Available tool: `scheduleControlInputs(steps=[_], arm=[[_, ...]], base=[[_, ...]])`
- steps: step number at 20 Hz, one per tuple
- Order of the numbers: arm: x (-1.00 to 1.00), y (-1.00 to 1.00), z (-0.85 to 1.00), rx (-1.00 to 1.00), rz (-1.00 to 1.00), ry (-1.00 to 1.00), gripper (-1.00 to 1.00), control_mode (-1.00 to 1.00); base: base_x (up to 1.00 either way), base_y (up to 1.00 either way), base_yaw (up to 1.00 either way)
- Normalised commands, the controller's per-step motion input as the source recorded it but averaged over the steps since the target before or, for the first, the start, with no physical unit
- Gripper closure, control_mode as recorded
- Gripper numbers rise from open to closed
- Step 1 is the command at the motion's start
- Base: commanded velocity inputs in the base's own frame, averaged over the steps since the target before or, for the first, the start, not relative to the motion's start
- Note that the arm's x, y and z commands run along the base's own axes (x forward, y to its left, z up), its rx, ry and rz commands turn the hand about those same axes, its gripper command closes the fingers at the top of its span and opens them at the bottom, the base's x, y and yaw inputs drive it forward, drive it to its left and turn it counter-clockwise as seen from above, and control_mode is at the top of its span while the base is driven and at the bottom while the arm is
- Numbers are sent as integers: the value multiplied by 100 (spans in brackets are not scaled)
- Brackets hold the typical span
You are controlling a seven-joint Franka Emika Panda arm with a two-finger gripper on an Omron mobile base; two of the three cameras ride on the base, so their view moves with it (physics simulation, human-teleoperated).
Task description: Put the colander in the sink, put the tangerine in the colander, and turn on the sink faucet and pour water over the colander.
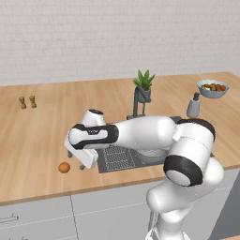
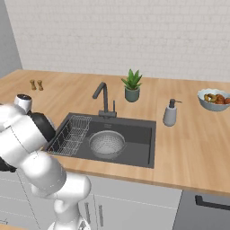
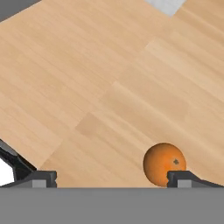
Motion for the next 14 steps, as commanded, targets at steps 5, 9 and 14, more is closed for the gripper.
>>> scheduleControlInputs(steps=[5, 9, 14], arm=[[23, 28, -16, 0, 0, 0, -100, -100], [22, 12, -8, 0, 0, 0, -100, -100], [20, 12, -13, 0, 0, 0, -100, -100]], base=[[0, 0, 0], [0, 0, 0], [0, 0, 0]])
